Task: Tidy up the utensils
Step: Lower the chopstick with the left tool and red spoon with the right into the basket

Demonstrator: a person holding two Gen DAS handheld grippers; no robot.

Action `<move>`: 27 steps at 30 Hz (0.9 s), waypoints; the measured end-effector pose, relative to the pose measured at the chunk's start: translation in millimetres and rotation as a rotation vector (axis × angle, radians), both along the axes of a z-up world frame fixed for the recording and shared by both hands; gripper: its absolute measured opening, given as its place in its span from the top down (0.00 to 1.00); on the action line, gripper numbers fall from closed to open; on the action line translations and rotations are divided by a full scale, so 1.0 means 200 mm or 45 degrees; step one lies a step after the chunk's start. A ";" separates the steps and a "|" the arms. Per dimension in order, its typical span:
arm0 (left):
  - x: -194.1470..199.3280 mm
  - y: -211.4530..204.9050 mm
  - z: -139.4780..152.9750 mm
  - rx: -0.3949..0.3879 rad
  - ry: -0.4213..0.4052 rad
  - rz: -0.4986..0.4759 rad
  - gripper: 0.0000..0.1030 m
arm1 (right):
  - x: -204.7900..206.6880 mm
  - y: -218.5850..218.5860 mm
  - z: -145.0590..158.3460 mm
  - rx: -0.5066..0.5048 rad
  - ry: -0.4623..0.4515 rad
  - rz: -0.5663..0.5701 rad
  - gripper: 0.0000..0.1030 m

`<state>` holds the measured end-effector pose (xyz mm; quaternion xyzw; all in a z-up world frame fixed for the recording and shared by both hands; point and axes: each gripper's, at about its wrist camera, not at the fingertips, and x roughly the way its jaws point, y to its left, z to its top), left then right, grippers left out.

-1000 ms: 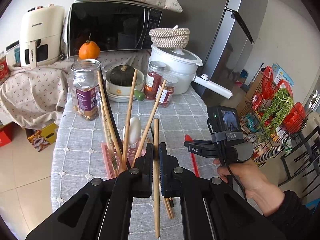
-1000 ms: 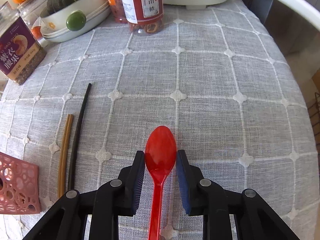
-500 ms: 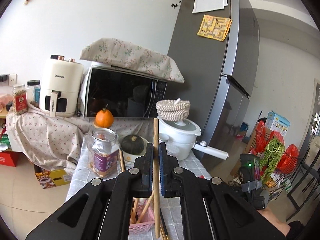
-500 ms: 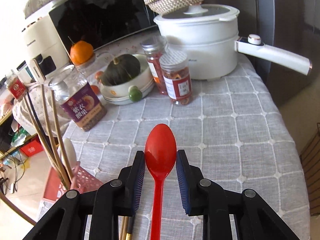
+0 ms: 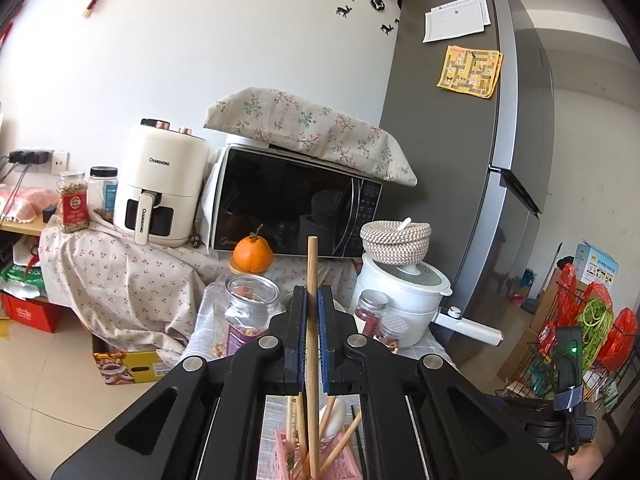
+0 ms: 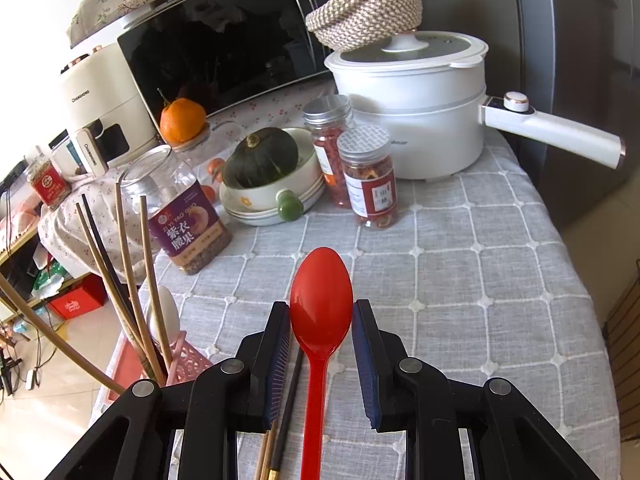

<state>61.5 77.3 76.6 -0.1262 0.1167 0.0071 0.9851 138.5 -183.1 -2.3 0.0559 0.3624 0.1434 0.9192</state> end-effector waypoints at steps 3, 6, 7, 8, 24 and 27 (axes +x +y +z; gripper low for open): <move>0.04 0.01 -0.03 0.017 0.016 0.014 0.95 | 0.00 0.00 0.00 -0.003 0.001 0.003 0.73; 0.07 -0.01 -0.07 0.045 0.032 0.018 0.95 | 0.00 0.01 0.00 0.002 0.005 0.003 0.73; 0.09 -0.01 -0.09 0.057 0.042 0.018 0.95 | -0.01 0.01 0.00 0.005 0.003 0.003 0.73; 0.10 -0.02 -0.10 0.070 0.055 0.018 0.95 | -0.01 0.01 0.00 0.007 0.002 0.004 0.73; 0.30 -0.05 -0.30 0.028 0.298 -0.030 0.94 | -0.07 0.02 0.08 0.073 -0.081 0.016 0.72; 0.32 -0.03 -0.31 -0.008 0.320 -0.021 0.94 | -0.09 0.03 0.10 0.084 -0.113 0.027 0.72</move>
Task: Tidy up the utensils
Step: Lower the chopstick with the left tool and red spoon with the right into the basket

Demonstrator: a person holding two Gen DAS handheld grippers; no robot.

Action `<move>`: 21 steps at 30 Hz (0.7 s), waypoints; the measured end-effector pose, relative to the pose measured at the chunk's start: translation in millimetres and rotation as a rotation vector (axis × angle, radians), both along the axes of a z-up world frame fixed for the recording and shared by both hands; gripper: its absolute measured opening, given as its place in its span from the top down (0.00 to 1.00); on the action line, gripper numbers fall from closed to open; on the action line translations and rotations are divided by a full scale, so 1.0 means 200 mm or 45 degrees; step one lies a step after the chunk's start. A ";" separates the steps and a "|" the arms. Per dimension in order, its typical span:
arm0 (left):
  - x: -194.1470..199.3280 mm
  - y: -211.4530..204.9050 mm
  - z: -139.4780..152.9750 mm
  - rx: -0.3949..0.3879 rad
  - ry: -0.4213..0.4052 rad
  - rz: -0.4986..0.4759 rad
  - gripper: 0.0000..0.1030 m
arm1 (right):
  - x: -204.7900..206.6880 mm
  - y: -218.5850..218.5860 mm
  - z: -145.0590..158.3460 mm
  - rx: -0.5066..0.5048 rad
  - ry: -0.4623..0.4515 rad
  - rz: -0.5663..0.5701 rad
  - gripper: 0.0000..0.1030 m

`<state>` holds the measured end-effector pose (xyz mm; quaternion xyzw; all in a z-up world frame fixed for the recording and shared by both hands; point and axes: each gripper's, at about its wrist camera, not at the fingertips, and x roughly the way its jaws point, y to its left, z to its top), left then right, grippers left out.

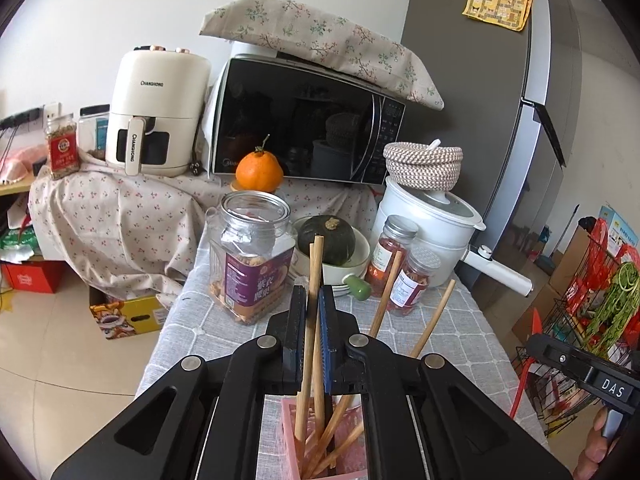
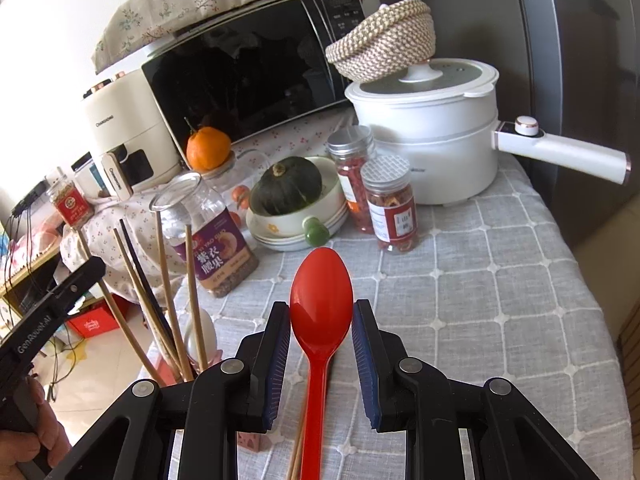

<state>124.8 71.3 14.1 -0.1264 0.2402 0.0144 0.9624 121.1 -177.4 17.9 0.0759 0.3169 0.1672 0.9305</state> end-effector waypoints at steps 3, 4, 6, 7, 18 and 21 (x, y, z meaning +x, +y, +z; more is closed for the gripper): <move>0.00 0.01 0.00 -0.027 0.007 -0.011 0.93 | -0.01 0.02 0.02 0.007 -0.022 0.012 0.72; 0.00 0.02 0.00 -0.029 0.012 -0.012 0.93 | -0.01 0.02 0.02 0.009 -0.027 0.013 0.72; 0.00 0.02 0.01 -0.034 0.024 -0.021 0.93 | -0.02 0.03 0.02 0.014 -0.039 0.011 0.72; 0.00 0.02 0.01 -0.041 0.033 -0.029 0.92 | -0.02 0.03 0.03 0.018 -0.044 0.010 0.72; -0.06 0.02 0.04 -0.030 0.134 -0.062 0.53 | -0.06 0.11 0.09 0.066 -0.146 -0.006 0.72; -0.08 0.05 0.02 -0.038 0.217 -0.043 0.46 | -0.08 0.15 0.12 0.070 -0.205 -0.013 0.72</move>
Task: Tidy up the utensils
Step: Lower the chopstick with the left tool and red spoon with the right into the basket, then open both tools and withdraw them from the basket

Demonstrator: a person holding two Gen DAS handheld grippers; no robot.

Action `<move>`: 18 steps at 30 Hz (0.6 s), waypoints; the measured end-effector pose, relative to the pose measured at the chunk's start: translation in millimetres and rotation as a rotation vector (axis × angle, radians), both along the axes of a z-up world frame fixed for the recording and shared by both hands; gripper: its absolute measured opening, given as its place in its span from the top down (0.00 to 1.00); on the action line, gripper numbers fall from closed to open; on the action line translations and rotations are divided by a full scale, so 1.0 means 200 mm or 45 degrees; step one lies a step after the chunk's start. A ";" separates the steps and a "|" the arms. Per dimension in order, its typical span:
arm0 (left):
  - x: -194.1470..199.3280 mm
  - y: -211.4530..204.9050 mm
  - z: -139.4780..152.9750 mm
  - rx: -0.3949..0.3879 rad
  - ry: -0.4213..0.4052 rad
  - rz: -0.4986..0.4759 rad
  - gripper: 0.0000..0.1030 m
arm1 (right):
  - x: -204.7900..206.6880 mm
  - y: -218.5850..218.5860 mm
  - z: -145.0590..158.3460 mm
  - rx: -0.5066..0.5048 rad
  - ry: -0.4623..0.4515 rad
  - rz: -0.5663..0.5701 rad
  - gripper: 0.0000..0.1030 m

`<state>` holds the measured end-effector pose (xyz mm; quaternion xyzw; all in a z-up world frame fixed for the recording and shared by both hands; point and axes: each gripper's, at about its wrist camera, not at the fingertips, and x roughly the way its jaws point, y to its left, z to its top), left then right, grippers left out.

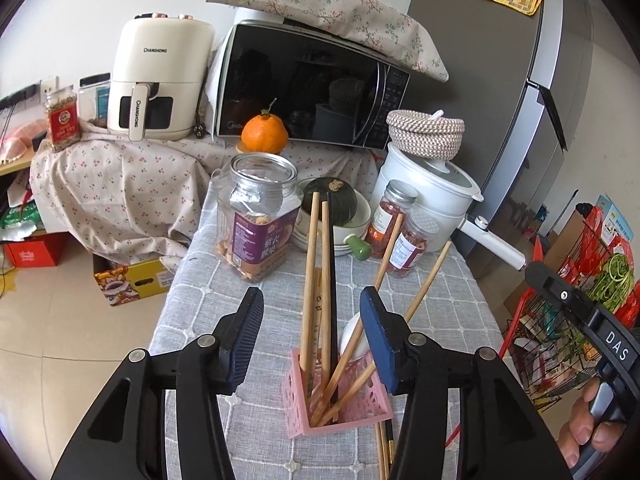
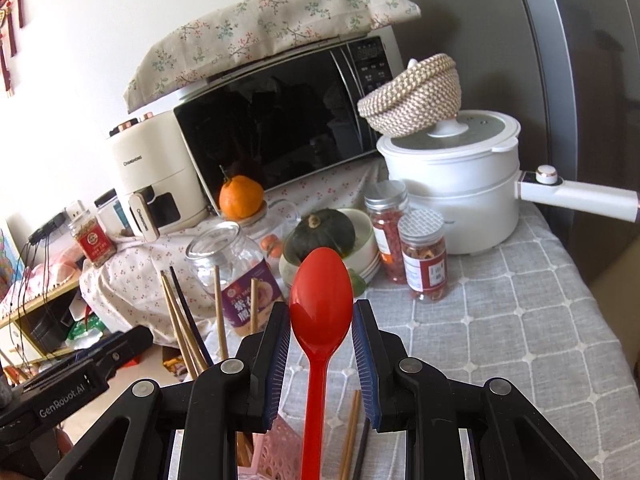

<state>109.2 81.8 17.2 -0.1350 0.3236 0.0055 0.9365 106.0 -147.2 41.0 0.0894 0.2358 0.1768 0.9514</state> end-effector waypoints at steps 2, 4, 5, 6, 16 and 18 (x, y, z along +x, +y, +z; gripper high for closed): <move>-0.01 0.02 -0.03 0.006 0.070 0.013 0.43 | -0.01 0.03 0.01 0.017 -0.032 -0.004 0.72; -0.01 0.04 -0.06 0.007 0.129 0.018 0.42 | -0.01 0.07 0.02 0.039 -0.056 -0.011 0.72; -0.01 0.05 -0.07 0.011 0.155 0.018 0.42 | -0.01 0.09 0.02 0.050 -0.066 -0.016 0.72; -0.02 0.06 -0.09 0.015 0.176 0.018 0.42 | 0.00 0.10 0.02 0.062 -0.075 -0.019 0.72; -0.05 0.14 -0.12 0.043 0.218 0.002 0.41 | 0.01 0.28 -0.02 0.035 -0.209 -0.098 0.72; -0.05 0.15 -0.13 0.045 0.222 0.004 0.41 | 0.01 0.31 -0.03 0.007 -0.238 -0.119 0.72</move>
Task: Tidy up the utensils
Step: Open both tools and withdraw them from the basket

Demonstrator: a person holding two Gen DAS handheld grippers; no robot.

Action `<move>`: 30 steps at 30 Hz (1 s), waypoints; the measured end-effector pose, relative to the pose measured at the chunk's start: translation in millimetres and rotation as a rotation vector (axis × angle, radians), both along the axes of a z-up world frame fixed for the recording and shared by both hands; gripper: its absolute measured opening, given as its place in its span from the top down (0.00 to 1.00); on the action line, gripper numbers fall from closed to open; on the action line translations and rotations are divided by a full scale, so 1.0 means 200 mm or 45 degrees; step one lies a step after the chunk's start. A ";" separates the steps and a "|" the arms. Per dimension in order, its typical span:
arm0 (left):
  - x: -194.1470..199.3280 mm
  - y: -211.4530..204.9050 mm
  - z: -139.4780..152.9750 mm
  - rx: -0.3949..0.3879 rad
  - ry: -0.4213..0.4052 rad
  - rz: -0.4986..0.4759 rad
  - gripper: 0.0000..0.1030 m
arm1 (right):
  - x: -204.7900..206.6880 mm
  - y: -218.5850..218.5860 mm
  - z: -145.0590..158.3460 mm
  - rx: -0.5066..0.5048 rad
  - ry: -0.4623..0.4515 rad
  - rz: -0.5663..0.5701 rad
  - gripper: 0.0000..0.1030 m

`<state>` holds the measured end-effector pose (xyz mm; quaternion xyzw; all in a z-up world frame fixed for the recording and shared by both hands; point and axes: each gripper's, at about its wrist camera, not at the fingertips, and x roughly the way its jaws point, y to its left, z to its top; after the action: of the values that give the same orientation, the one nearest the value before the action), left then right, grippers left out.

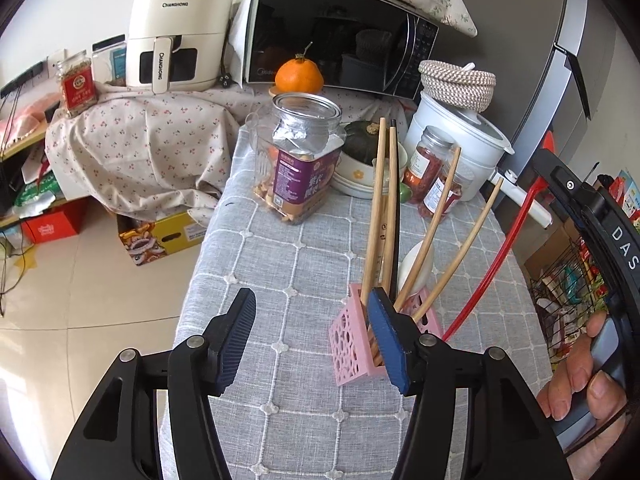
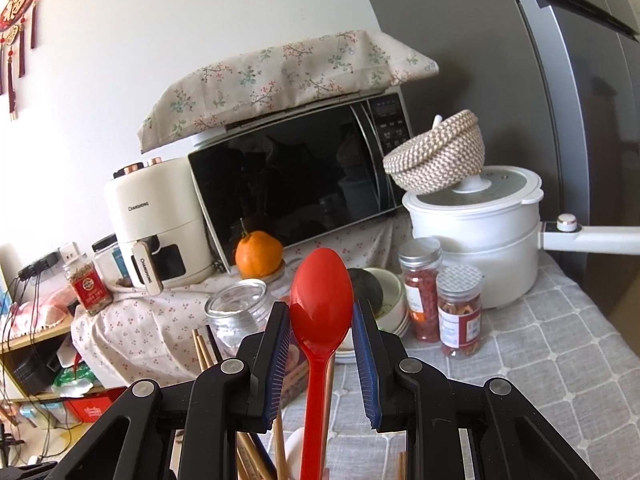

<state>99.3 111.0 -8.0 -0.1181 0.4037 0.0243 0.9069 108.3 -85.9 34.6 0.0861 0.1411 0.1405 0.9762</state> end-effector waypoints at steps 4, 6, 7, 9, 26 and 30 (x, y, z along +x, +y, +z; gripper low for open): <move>0.00 0.01 0.00 -0.005 0.006 0.001 0.41 | 0.00 0.03 -0.03 -0.033 -0.025 -0.013 0.72; 0.00 0.01 0.00 0.000 0.006 -0.002 0.41 | 0.00 0.06 -0.05 -0.061 -0.036 -0.012 0.72; 0.00 0.01 -0.01 0.004 0.006 -0.002 0.40 | 0.00 0.06 -0.06 -0.072 -0.038 -0.011 0.72; 0.00 0.00 -0.01 0.008 0.009 -0.005 0.40 | 0.00 0.07 -0.08 -0.075 -0.025 -0.002 0.72; -0.02 -0.15 -0.07 -0.061 0.114 -0.109 0.33 | -0.03 -0.28 -0.14 0.012 0.372 0.098 0.38; -0.05 -0.25 -0.10 -0.066 0.155 -0.148 0.30 | 0.01 -0.39 -0.23 -0.049 0.548 0.057 0.36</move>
<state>89.5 61.8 -28.2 -0.1163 0.4648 -0.0317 0.8772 110.2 -163.4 -11.7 0.0924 0.3509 0.1379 0.9216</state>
